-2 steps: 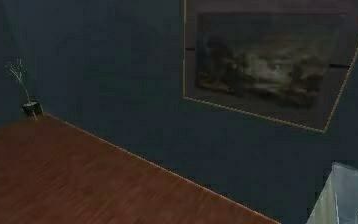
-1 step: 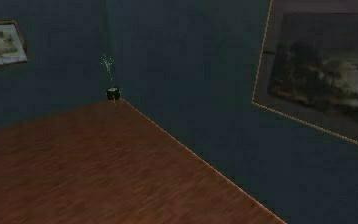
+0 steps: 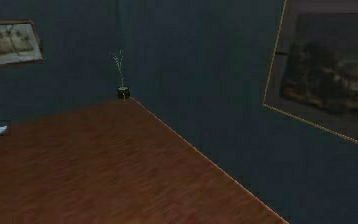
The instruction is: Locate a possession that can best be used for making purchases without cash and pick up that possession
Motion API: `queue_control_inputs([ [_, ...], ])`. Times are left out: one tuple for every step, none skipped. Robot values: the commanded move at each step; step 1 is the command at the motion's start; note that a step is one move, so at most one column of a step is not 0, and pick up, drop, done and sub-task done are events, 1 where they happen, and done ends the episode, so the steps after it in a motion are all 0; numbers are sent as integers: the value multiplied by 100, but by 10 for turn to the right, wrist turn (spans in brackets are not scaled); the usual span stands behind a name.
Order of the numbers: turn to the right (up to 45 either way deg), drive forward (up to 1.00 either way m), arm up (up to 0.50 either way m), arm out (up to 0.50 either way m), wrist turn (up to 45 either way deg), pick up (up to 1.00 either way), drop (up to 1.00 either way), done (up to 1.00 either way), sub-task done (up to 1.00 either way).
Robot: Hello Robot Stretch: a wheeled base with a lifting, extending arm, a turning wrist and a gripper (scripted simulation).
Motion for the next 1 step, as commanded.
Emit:
queue_control_inputs([
  [450, 0, 0, 0, 0, 0, 0, 0, 0],
])
